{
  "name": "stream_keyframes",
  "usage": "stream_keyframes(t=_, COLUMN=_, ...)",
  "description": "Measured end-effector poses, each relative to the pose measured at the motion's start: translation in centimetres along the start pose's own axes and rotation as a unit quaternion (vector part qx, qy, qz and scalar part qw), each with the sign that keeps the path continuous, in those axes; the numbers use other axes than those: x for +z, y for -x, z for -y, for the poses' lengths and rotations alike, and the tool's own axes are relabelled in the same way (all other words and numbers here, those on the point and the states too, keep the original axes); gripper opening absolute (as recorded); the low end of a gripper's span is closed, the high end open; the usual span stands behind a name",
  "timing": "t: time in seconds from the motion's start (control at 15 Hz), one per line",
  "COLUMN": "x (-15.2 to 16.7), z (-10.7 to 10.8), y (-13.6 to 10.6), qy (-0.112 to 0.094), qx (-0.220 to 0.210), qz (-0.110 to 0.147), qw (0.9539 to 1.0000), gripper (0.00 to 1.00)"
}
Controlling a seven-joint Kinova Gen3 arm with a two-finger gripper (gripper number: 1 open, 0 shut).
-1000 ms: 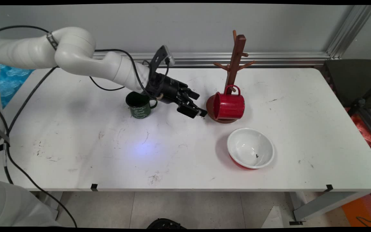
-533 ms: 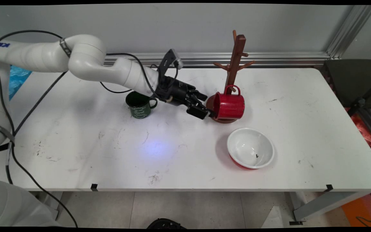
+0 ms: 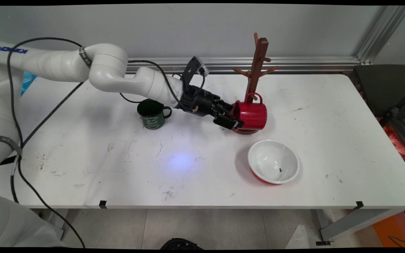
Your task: Pick up the red mug from the rack
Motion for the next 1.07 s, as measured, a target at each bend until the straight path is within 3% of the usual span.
stream_keyframes(t=0.87, x=3.2, z=0.6, y=0.1, qy=-0.002, qx=-0.029, qz=0.002, qw=0.9996, gripper=1.0)
stream_keyframes(t=0.93, x=3.4, z=0.7, y=0.1, qy=-0.003, qx=-0.029, qz=0.003, qw=0.9996, gripper=0.0)
stream_keyframes(t=1.07, x=3.5, z=0.7, y=0.1, qy=-0.003, qx=-0.029, qz=0.004, qw=0.9996, gripper=0.0)
